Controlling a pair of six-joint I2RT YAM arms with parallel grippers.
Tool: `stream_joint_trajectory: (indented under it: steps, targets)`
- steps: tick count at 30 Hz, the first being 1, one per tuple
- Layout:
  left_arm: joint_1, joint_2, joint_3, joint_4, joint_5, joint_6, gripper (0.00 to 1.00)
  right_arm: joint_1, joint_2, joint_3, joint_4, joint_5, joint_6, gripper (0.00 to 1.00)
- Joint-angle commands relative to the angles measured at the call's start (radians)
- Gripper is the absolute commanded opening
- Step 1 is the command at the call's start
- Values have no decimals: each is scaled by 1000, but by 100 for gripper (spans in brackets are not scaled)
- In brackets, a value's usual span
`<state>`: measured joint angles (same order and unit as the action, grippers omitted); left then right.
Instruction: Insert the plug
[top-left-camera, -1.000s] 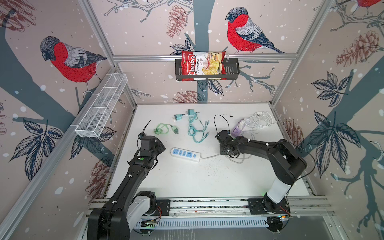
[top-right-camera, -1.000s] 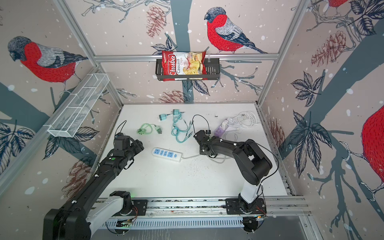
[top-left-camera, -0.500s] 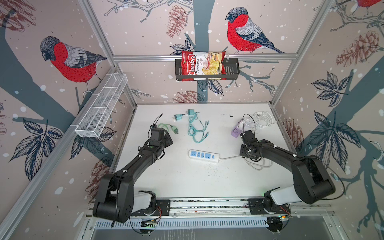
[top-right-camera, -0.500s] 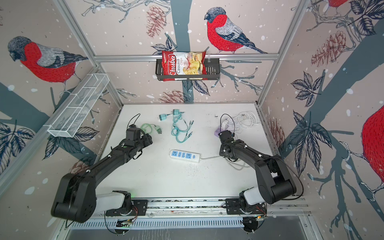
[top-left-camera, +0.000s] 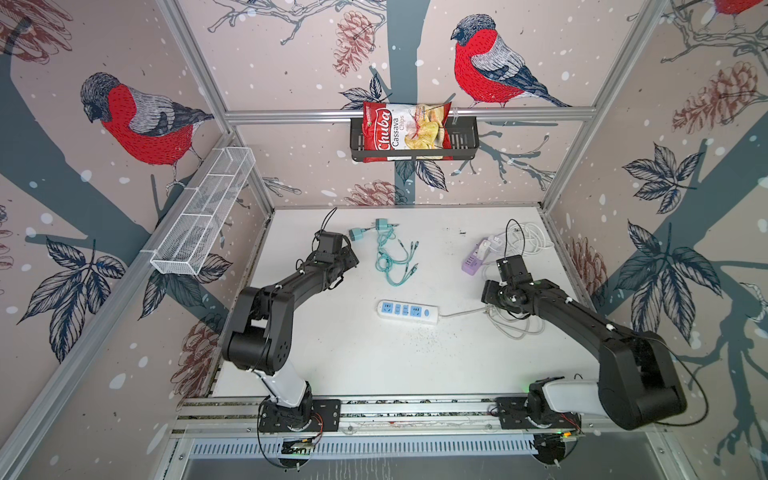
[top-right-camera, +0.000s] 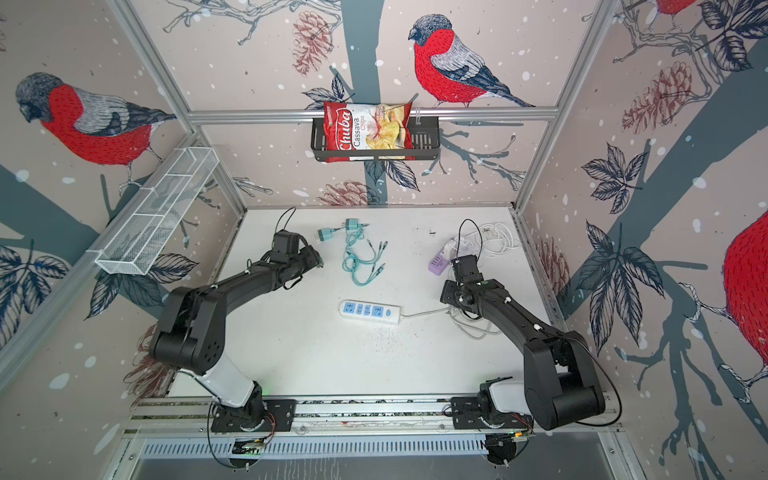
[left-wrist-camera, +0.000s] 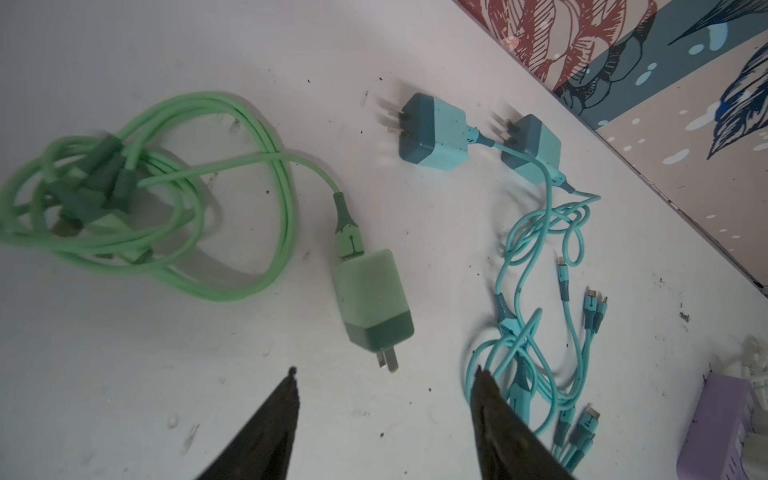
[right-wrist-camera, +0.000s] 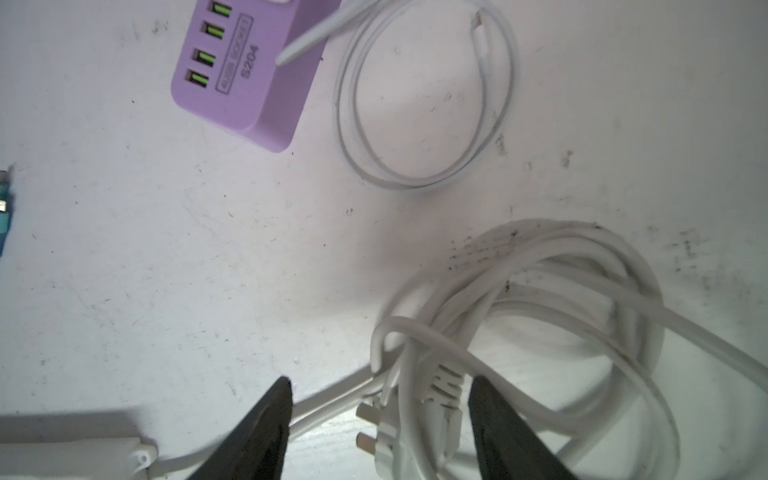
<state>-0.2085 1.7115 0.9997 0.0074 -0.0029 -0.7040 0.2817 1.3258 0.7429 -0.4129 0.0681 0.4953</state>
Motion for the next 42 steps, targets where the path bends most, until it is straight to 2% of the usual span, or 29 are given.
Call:
stream_joint_trajectory:
  steps: [1, 10, 25, 42]
  targets:
    - [-9, 57, 54, -21, 11, -19, 65, -11, -25, 7, 1, -24, -16, 68]
    - [-17, 148, 100, -45, -27, -19, 63, -30, -53, 3, -2, -52, -30, 68]
    - [-17, 208, 128, -72, -55, 17, 43, -32, -64, -10, 17, -88, -38, 67]
    - [-16, 192, 96, -88, -80, 49, 27, -32, -69, -8, 10, -90, -40, 66]
